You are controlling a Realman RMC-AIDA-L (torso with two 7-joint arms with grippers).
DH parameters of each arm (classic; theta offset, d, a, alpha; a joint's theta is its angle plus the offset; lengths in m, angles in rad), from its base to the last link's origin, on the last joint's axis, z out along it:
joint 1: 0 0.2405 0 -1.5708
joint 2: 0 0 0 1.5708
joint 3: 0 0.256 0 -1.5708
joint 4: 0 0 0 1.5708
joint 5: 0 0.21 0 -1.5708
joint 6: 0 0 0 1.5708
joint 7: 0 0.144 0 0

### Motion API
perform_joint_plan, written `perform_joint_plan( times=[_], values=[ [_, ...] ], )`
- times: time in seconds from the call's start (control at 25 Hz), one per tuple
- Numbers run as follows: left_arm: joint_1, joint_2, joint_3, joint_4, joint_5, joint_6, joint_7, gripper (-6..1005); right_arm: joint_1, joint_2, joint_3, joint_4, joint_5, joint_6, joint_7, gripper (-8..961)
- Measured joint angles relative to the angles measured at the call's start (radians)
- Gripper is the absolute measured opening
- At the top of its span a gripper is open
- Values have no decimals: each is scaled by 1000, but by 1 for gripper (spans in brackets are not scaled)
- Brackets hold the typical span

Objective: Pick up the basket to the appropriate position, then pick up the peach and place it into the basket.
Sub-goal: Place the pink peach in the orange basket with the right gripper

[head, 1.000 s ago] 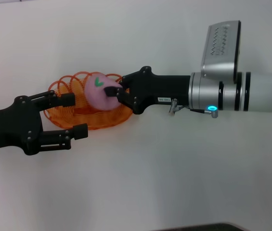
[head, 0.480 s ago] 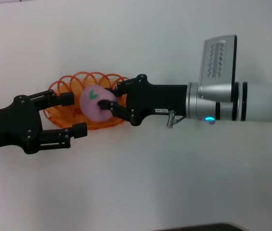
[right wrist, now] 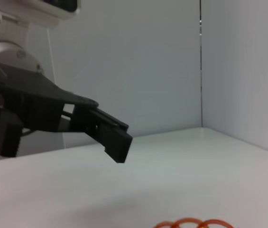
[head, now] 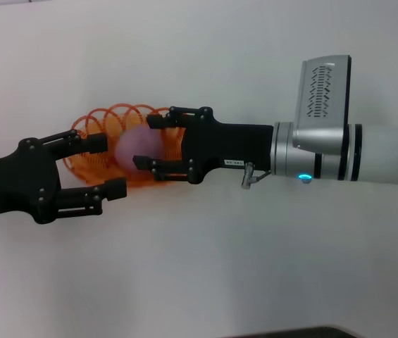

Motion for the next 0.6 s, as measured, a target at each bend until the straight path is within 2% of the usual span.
perform_joint_plan(
  times=[0.28, 0.4, 0.48, 0.6],
  values=[
    [0, 0, 0, 0, -15, 0, 0, 880, -17, -8, 35, 0, 0, -50, 0, 811],
    [0, 0, -1, 1, -20, 0, 1, 879, -47, -19, 55, -33, -1, -109, 27, 875],
    [0, 0, -6, 3, -20, 0, 1, 879, -84, -28, 52, -110, -6, -154, 100, 910],
    [1, 1, -23, 5, -20, 6, 1, 878, -172, -33, 31, -334, -41, -221, 319, 943]
  ],
)
